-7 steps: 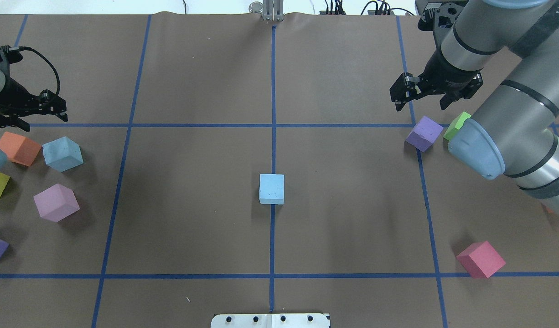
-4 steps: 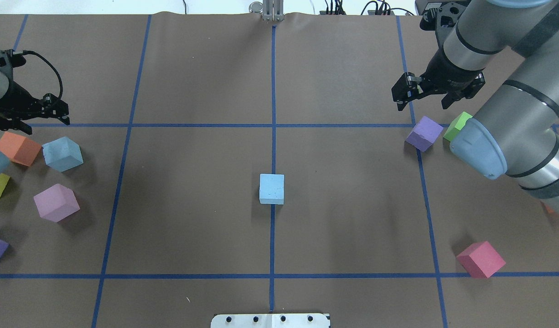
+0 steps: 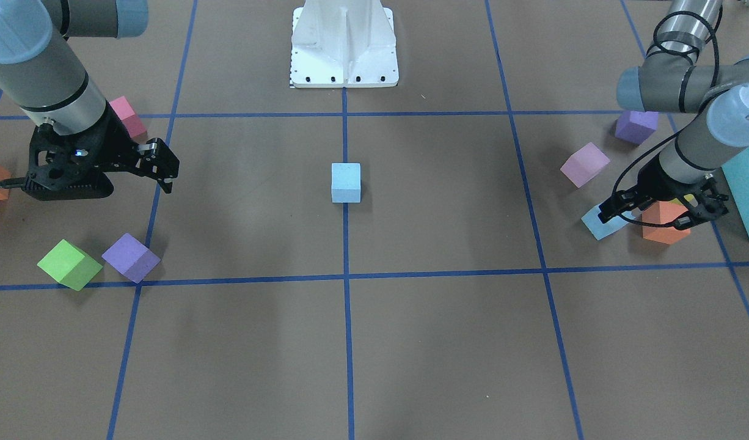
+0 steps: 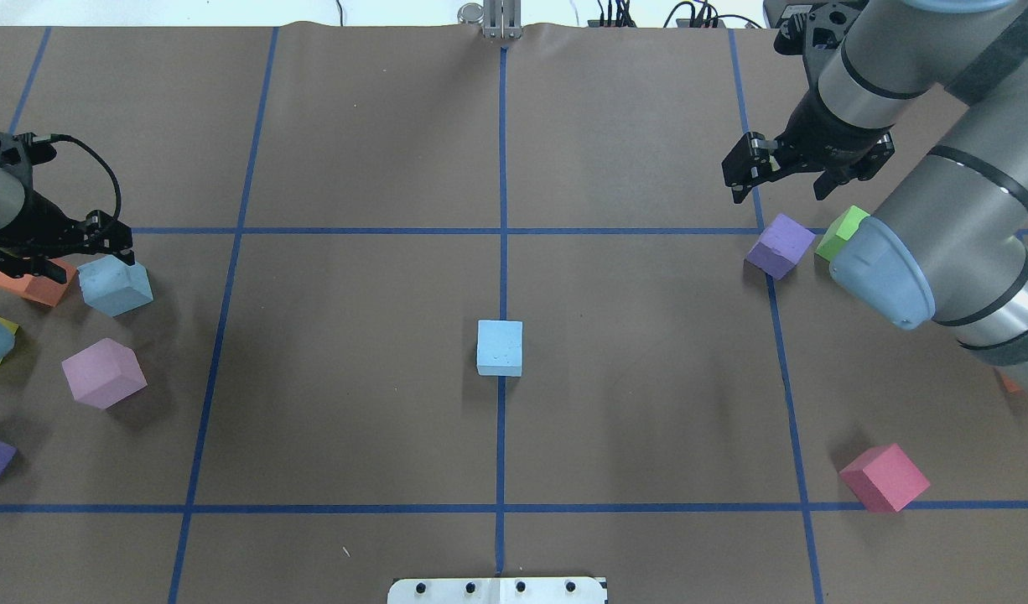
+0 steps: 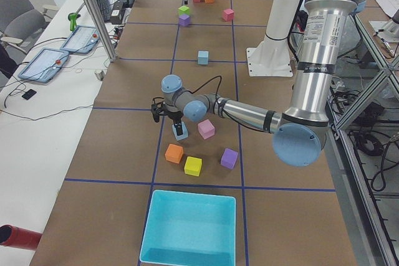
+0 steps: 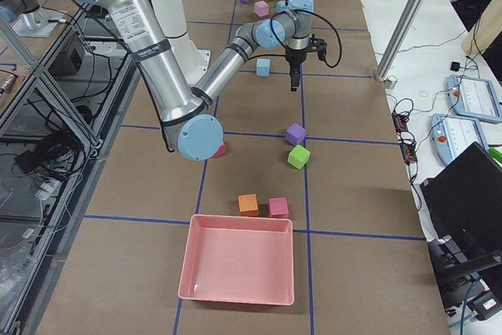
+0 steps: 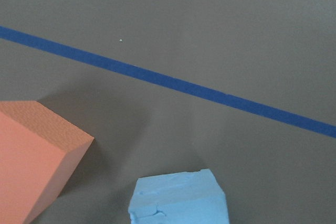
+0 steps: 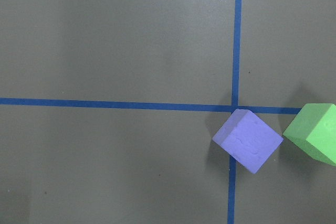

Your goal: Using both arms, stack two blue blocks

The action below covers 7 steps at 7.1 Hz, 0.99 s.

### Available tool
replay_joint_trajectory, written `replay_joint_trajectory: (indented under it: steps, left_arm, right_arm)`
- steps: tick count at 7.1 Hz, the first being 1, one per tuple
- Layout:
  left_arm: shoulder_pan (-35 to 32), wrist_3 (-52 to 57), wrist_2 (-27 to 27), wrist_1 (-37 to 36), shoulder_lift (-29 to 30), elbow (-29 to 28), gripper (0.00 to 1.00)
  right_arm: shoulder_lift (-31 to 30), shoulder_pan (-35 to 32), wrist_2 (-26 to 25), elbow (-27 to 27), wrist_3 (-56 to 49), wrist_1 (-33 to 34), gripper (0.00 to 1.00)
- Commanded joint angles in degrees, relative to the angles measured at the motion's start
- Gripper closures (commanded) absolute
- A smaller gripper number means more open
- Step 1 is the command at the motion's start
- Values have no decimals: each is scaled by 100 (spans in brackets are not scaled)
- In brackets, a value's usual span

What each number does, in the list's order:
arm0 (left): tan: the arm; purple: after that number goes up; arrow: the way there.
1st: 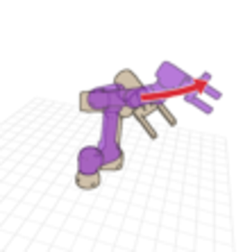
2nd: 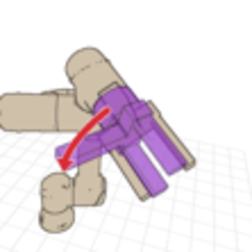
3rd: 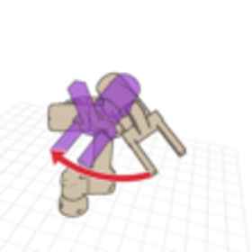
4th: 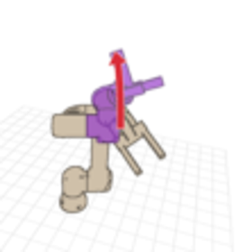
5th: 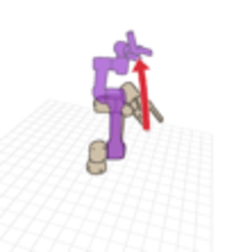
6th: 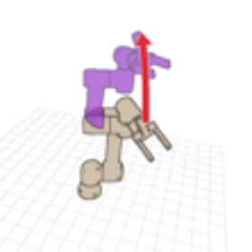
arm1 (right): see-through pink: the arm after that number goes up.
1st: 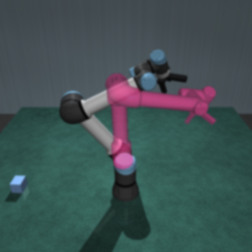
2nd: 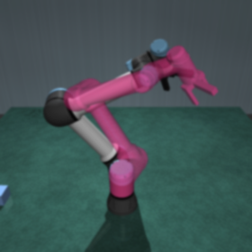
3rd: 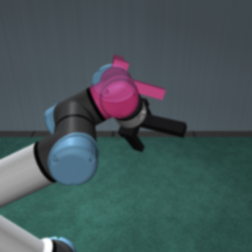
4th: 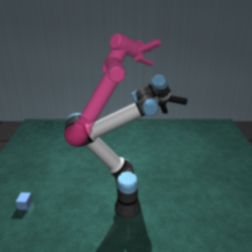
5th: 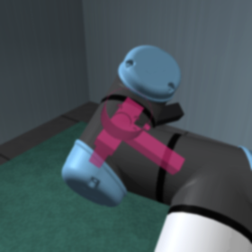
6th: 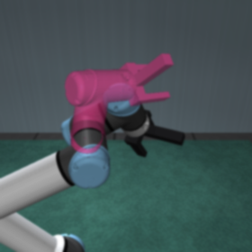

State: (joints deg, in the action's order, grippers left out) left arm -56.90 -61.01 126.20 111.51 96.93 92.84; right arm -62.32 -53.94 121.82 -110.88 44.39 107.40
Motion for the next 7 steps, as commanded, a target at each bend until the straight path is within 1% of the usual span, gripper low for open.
replay_joint_trajectory:
  steps: [1, 7]
  left_arm:
    - [188, -218, -113, 90, -8, 6, 1]
    - [188, -148, -122, 108, -34, -100, 2]
  right_arm:
    - [1, -3, 0, 5, 0, 0, 1]
    - [1, 15, -18, 5, 0, 0, 1]
